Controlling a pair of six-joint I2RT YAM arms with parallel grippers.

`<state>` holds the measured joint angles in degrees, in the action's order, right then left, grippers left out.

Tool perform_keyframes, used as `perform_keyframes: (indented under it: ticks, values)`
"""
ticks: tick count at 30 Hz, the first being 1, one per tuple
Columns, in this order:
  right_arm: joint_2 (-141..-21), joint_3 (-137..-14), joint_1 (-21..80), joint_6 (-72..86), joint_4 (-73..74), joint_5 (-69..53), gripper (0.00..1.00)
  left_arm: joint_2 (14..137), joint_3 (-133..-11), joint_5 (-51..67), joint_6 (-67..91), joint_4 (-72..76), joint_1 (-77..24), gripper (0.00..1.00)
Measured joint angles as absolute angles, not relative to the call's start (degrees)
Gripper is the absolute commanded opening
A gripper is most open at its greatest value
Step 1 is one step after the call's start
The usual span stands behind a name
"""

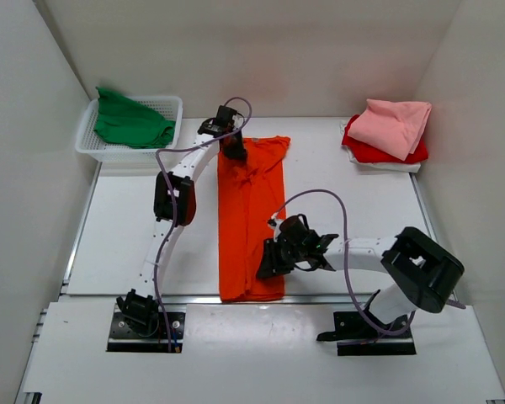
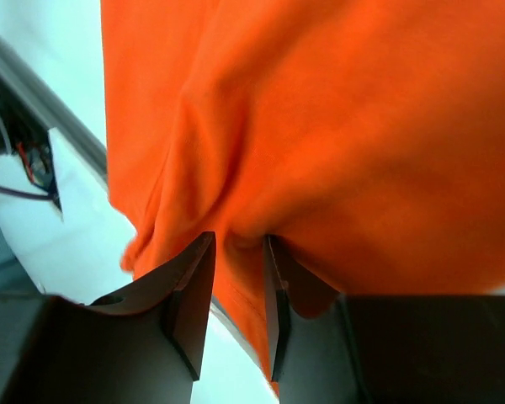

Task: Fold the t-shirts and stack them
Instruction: Rotate the tshirt 90 degrees

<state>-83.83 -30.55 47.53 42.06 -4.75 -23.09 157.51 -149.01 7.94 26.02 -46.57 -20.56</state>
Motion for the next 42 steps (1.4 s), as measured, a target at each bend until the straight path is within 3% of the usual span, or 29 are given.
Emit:
perform_keyframes:
  ticks: [11, 17, 19, 26, 31, 35, 42]
  values:
    - [-89.49, -35.51, 49.91, 37.32, -5.63, -25.41, 0.28, 158.58, -148.64, 16.29, 30.37, -39.24, -17.06, 0.25]
    - [-87.90, -40.91, 45.19, 28.21, 5.10, -22.09, 0.31, 150.91, -145.69, 20.99, 30.70, -39.05, -15.49, 0.30]
    - [-86.78, -43.44, 43.83, 26.65, 8.27, -19.73, 0.31, 139.31, -134.04, 20.53, 28.75, -39.59, -16.01, 0.30]
    - [-80.88, -43.38, 44.91, 28.67, 17.45, -11.20, 0.32, 83.15, -69.91, 16.56, 25.45, -28.99, -25.85, 0.33]
    - [-76.73, -39.42, 52.31, 37.08, 25.10, -3.90, 0.37, 65.36, -39.07, 8.27, 26.98, -27.22, -31.66, 0.43]
    - [-73.54, -36.12, 57.56, 44.14, 26.96, -0.43, 0.43, 55.20, -26.22, 5.13, 30.15, -30.24, -32.53, 0.46]
    - [-73.84, -35.03, 63.92, 52.73, 25.67, 1.28, 0.47, 48.36, -21.96, 4.49, 34.83, -27.49, -35.42, 0.48]
